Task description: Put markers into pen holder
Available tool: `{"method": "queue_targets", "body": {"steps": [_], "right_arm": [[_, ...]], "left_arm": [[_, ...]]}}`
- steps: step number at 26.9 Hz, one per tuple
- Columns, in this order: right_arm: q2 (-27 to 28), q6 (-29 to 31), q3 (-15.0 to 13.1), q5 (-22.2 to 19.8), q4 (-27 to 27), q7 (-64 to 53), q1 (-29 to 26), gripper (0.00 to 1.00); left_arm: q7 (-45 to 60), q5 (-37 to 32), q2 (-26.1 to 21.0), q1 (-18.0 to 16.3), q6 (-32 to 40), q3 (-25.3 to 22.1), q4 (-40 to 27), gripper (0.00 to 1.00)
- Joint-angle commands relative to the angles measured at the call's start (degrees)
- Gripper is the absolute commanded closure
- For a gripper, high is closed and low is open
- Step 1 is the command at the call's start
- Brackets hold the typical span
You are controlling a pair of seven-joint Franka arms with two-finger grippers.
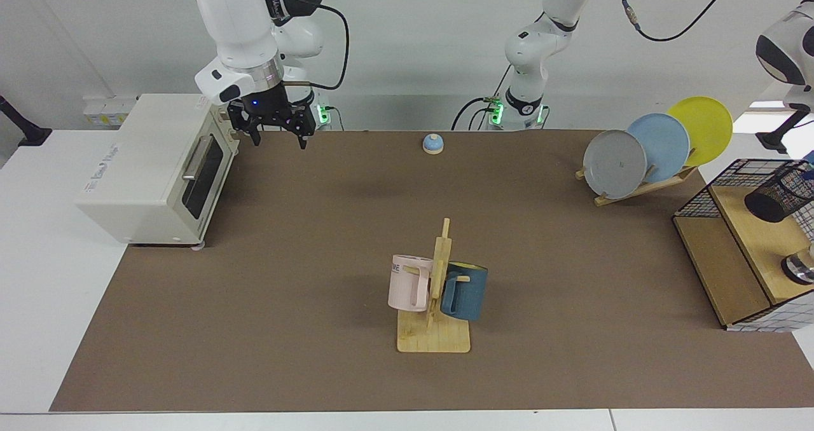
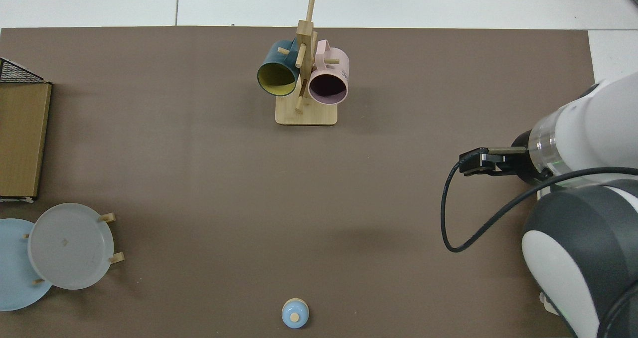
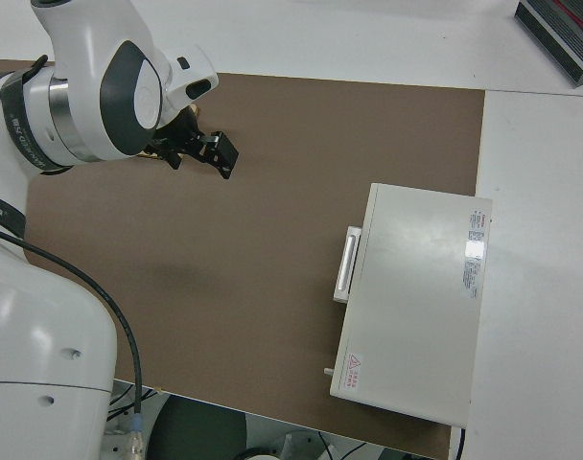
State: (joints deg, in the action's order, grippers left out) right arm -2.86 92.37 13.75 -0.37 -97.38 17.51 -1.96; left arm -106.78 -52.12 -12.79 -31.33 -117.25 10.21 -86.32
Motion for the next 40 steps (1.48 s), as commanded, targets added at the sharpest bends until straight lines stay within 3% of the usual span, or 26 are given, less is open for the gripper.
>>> {"method": "queue_targets", "body": {"steps": [1, 19, 38, 40], "right_arm": [[-1.2, 1.2, 0.6, 1.2, -1.2, -0.8, -1.3, 0.00], [-1.2, 1.2, 0.6, 1.2, -1.2, -0.8, -1.3, 0.00], [-1.2, 1.2, 0.6, 1.2, -1.2, -0.8, -1.3, 0.00], [-1.2, 1.3, 0.6, 1.2, -1.2, -0.8, -1.3, 0.00]], "left_arm": [[-0.1, -0.4, -0.7, -2.9, -4.3, 0.4, -2.6, 1.00], [0.4, 8.8, -1.0, -3.8, -6.1, 0.7, -5.3, 1.00], [0.5, 11.5, -0.7, -4.2, -5.7, 0.8, -6.8, 1.00], [0.5, 12.6, -0.7, -4.2, -5.6, 0.7, -6.7, 0.88]]}}
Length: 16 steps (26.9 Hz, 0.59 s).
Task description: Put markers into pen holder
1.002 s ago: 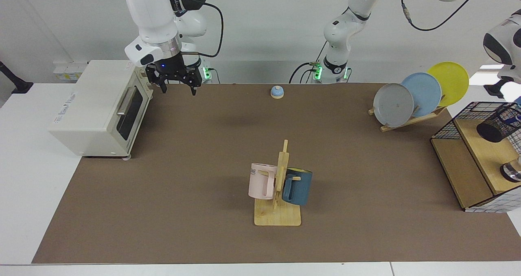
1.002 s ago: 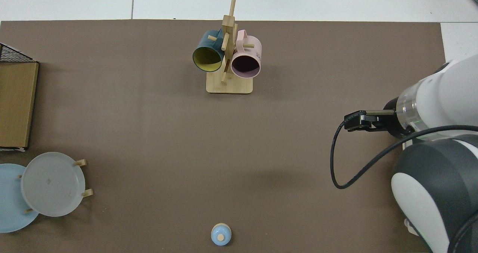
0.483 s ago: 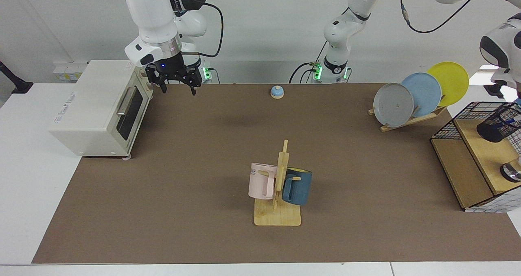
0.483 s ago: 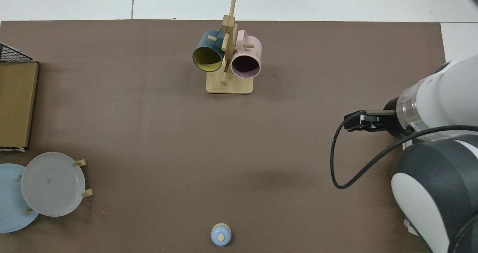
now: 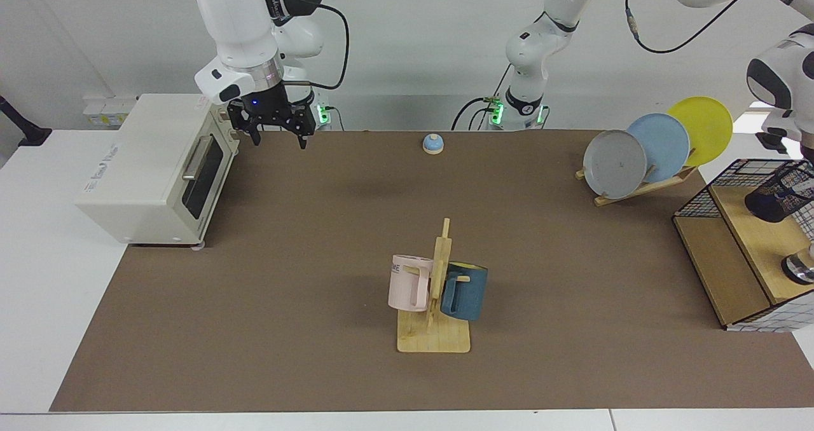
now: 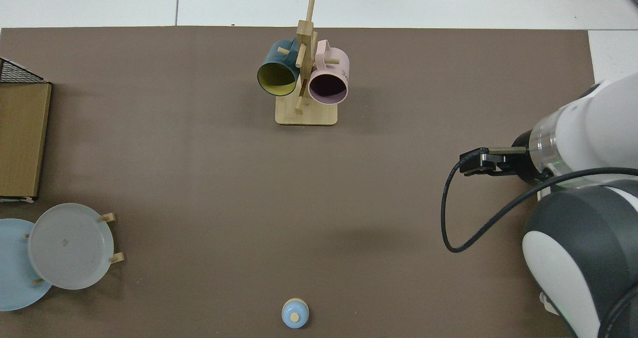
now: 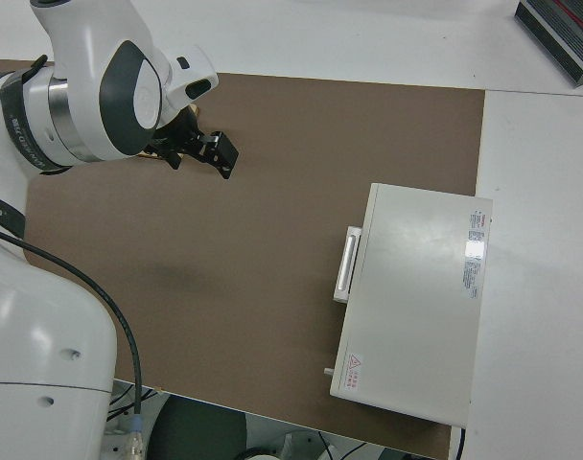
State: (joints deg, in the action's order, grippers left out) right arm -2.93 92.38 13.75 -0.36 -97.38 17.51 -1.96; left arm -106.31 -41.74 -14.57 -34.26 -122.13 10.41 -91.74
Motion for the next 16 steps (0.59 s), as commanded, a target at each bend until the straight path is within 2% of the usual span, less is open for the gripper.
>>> {"method": "queue_targets", "body": {"steps": [1, 3, 7, 14, 16], "right_arm": [[-1.1, 1.3, 0.6, 1.2, -1.2, -0.8, -1.3, 0.00], [-1.1, 1.2, 0.6, 1.2, -1.2, -0.8, -1.3, 0.00], [-1.1, 1.3, 0.6, 1.2, -1.2, -0.8, -1.3, 0.00], [-1.1, 1.2, 0.6, 1.2, -1.2, -0.8, -1.3, 0.00], [-1.1, 1.2, 0.6, 1.2, -1.2, -0.8, -1.3, 0.00]], "left_arm": [[0.1, 2.8, 1.0, -1.3, -0.7, 0.5, -1.2, 0.82], [0.0, 3.1, 1.0, -1.1, -0.7, 0.5, -1.2, 0.64], [-0.1, 3.2, 1.0, -0.6, -0.5, 0.3, -1.2, 0.43], [-0.6, 3.2, 1.0, -0.6, -0.5, 0.2, -0.5, 0.32], [-0.6, 3.2, 1.0, -0.5, -0.5, 0.1, -0.3, 0.26]]}}
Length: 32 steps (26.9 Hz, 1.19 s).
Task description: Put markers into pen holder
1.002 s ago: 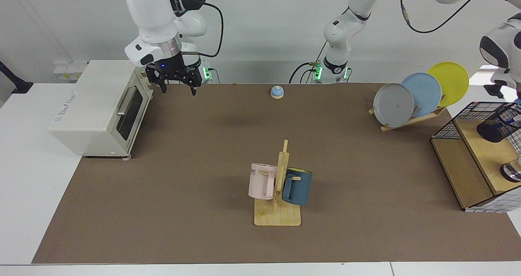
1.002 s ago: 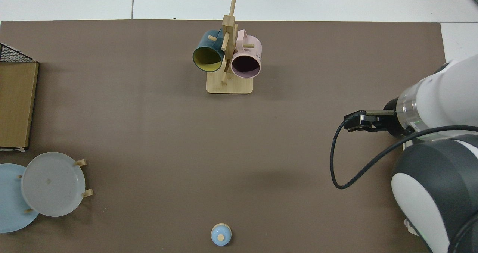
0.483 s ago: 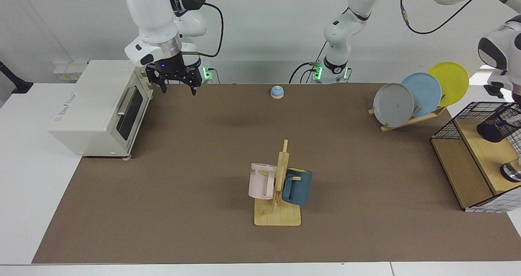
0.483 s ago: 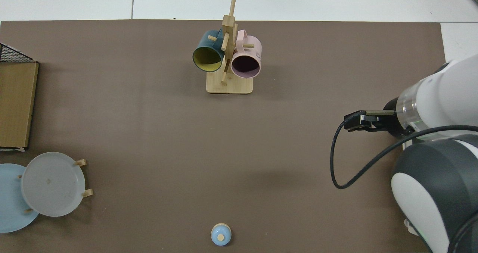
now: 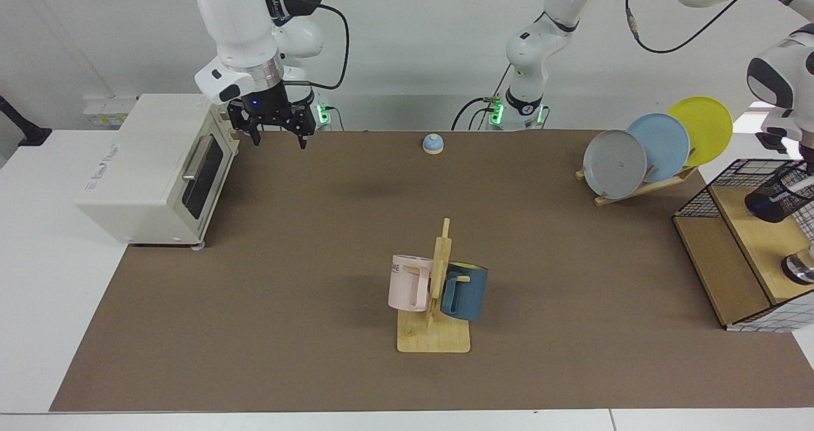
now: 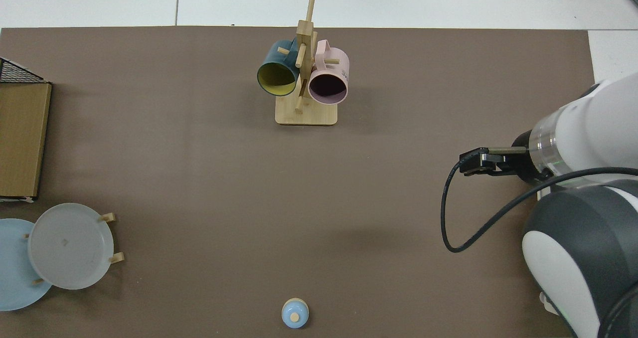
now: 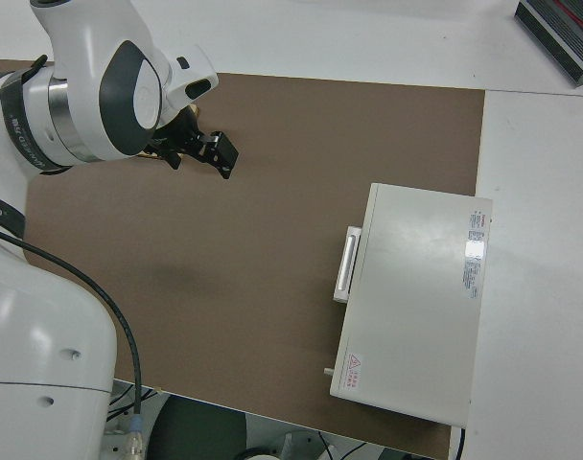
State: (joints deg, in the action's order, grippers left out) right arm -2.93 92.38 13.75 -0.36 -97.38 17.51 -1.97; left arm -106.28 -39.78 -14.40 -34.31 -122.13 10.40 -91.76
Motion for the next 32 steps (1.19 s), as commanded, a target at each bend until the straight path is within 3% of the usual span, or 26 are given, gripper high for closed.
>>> {"method": "queue_targets", "body": {"steps": [1, 5, 7, 10, 16, 22, 30, 32], "right_arm": [[-1.1, 1.2, 0.6, 1.2, -1.2, -0.8, -1.3, 0.00], [-1.1, 1.2, 0.6, 1.2, -1.2, -0.8, -1.3, 0.00], [-1.1, 1.2, 0.6, 1.2, -1.2, -0.8, -1.3, 0.00], [-1.1, 1.3, 0.6, 1.2, -1.2, -0.8, -1.3, 0.00], [-1.1, 1.2, 0.6, 1.2, -1.2, -0.8, -1.3, 0.00], [-1.1, 1.2, 0.6, 1.2, -1.2, -0.8, -1.3, 0.00], [-1.1, 1.2, 0.6, 1.2, -1.2, -0.8, -1.3, 0.00], [-1.1, 1.3, 0.6, 1.2, -1.2, -0.8, -1.3, 0.00]], "left_arm": [[-0.7, 1.2, 0.9, -0.5, -0.5, 0.0, 0.0, 0.25], [-0.8, 1.2, 1.4, 1.0, -0.3, -1.2, 0.9, 0.19], [-0.7, 1.4, 1.8, 4.3, -0.1, -4.7, 1.5, 0.15], [-0.9, 3.6, 2.2, 8.8, 0.2, -9.4, 3.4, 0.00], [-0.2, 11.2, 3.6, 17.0, 2.9, -17.7, 5.6, 0.00], [2.8, 24.1, 6.7, 25.6, 7.4, -27.3, 5.3, 0.00], [24.9, 26.7, 13.6, 38.2, 24.3, -33.0, 4.5, 0.00], [32.8, 28.0, 14.7, 39.5, 28.9, -32.6, 4.2, 0.00]]}}
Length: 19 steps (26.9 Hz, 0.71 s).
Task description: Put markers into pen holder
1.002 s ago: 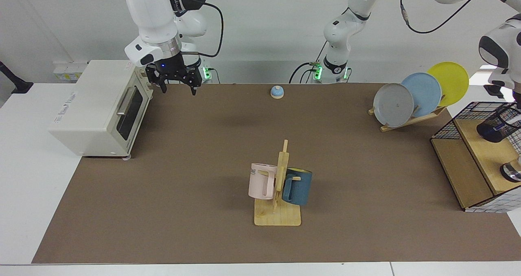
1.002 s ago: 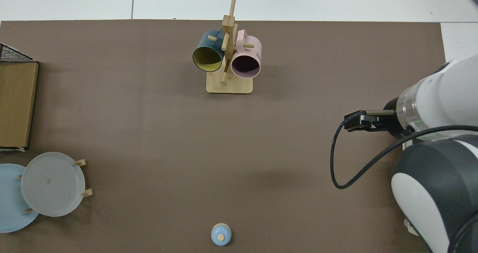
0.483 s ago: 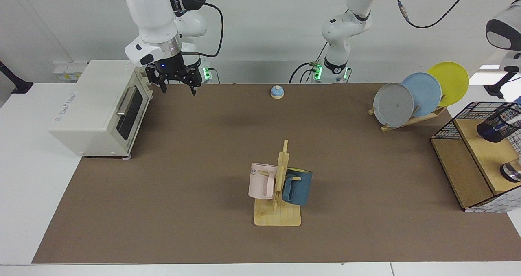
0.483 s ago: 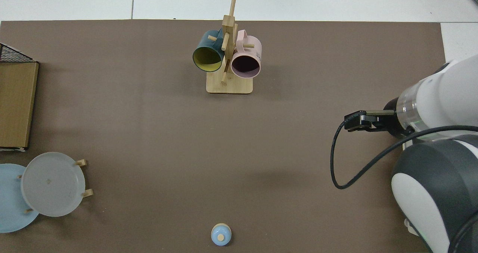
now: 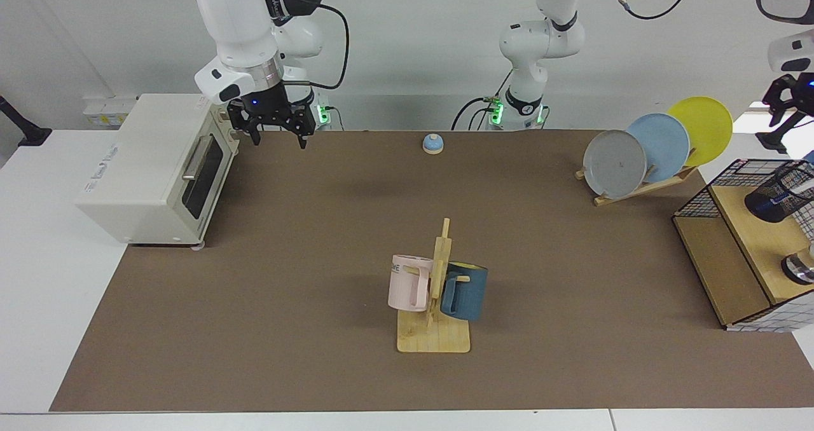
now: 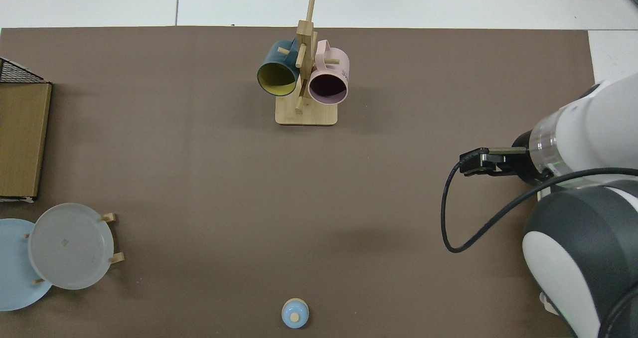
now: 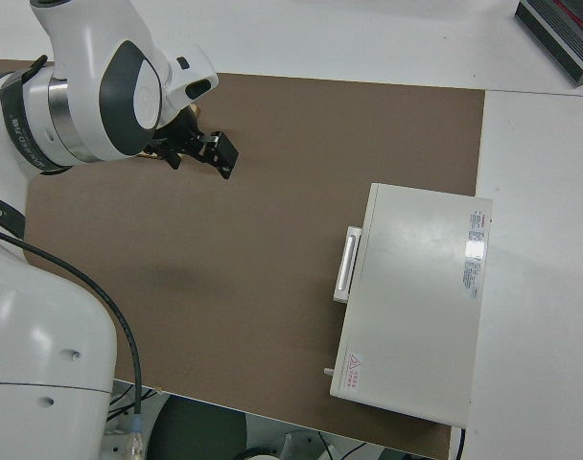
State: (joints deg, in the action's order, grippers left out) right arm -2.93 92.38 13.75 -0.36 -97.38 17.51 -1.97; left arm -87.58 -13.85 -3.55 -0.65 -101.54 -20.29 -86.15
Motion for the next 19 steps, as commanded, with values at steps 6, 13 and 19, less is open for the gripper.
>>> {"method": "queue_targets", "body": {"steps": [6, 13, 19], "right_arm": [[-1.1, 1.2, 0.6, 1.1, -1.2, -0.8, -1.3, 0.00], [-1.1, 1.3, 0.6, 1.2, -1.2, -0.8, -1.3, 0.00], [-1.1, 1.2, 0.6, 1.1, -1.2, -0.8, -1.3, 0.00]], "left_arm": [[44.6, 9.8, 4.8, 7.6, 19.1, -1.0, -1.5, 0.00], [54.5, 11.0, 5.2, 6.4, 20.8, 3.2, -1.5, 0.00], [60.4, 11.2, 5.1, 3.8, 20.4, 8.3, -1.4, 0.00]]}}
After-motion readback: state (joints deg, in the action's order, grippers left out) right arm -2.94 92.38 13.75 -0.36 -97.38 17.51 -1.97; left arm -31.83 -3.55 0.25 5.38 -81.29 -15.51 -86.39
